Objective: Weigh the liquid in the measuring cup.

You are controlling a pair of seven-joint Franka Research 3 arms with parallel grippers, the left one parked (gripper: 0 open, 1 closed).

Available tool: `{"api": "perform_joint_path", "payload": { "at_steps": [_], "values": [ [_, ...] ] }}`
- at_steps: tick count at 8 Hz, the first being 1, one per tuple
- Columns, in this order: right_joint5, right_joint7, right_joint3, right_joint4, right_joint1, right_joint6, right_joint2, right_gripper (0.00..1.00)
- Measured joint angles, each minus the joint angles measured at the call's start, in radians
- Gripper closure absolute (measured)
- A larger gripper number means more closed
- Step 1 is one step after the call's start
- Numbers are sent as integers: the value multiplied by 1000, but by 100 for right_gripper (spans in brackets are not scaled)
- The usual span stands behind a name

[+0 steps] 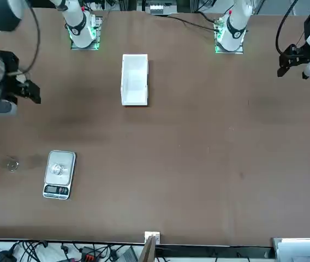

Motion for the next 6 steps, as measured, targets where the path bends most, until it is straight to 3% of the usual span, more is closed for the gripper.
{"api": "perform_joint_path", "payload": {
  "at_steps": [3, 6],
  "values": [
    [38, -1, 4, -10, -40, -18, -80, 0],
    [54, -1, 4, -140, -74, 37, -185, 0]
  ]
}}
